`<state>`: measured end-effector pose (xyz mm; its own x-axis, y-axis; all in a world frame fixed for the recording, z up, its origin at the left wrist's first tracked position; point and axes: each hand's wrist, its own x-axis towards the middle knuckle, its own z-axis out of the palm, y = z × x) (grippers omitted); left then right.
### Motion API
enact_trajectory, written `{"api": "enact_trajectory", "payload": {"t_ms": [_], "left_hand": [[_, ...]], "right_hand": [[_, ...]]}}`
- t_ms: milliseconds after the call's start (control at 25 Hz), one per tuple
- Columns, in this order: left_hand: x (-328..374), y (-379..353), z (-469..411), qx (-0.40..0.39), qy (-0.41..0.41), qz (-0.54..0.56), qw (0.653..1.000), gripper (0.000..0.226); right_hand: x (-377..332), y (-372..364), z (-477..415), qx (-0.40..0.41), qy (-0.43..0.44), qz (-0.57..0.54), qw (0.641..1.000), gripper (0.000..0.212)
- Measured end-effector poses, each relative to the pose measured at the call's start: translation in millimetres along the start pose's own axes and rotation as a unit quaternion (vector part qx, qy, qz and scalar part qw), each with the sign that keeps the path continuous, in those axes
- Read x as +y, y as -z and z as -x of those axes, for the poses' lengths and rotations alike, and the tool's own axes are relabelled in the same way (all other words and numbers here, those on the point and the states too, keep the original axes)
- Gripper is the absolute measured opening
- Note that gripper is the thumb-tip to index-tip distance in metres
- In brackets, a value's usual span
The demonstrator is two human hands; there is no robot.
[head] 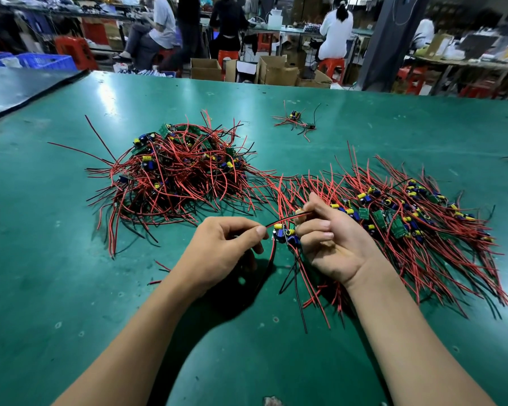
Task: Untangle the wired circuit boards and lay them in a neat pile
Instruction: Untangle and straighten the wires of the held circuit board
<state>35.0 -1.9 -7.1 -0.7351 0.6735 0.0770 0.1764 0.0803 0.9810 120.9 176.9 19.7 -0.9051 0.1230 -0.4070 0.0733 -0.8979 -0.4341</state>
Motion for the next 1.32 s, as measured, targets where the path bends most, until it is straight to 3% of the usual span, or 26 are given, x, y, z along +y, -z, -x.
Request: {"api": "enact_trajectory", "payload": {"t_ms": [280,480,600,680,840,920,1000,1040,1200,1320], "left_hand": [[0,0,-1,0.024,0.007,-0.025,0.999,0.013],[4,-2,2,0.011,0.056,0.045,0.997,0.016],[9,-4,1,0.032,0.101,0.147,0.984,0.018],[12,-4,-1,0.047,0.122,0.199,0.971,0.019],[17,0,-2,0.053,0.134,0.249,0.958,0.015],[19,1,-3,0.058,0.122,0.277,0.951,0.014],[21,1,-5,0.075,0.106,0.302,0.945,0.013],[22,1,-6,0.089,0.097,0.320,0.938,0.012],[25,8,-11,0.126,0.058,0.399,0.907,0.014],[25,7,-11,0.136,0.062,0.404,0.902,0.014]], "right_hand": [[-5,4,7,-0.099,-0.043,-0.047,0.993,0.037],[-1,0,2,-0.034,0.070,0.086,0.993,0.053],[3,0,-4,0.016,0.124,0.183,0.975,0.070],[8,2,-7,0.052,0.150,0.255,0.954,0.068],[23,3,-8,0.061,0.217,0.410,0.884,0.024],[29,5,-9,0.056,0.285,0.533,0.795,0.011],[34,6,-9,0.053,0.345,0.630,0.694,0.010],[35,6,-9,0.053,0.364,0.649,0.666,0.012],[38,9,-9,0.013,0.358,0.677,0.643,0.027],[45,10,-12,-0.017,0.368,0.718,0.591,0.035]]}}
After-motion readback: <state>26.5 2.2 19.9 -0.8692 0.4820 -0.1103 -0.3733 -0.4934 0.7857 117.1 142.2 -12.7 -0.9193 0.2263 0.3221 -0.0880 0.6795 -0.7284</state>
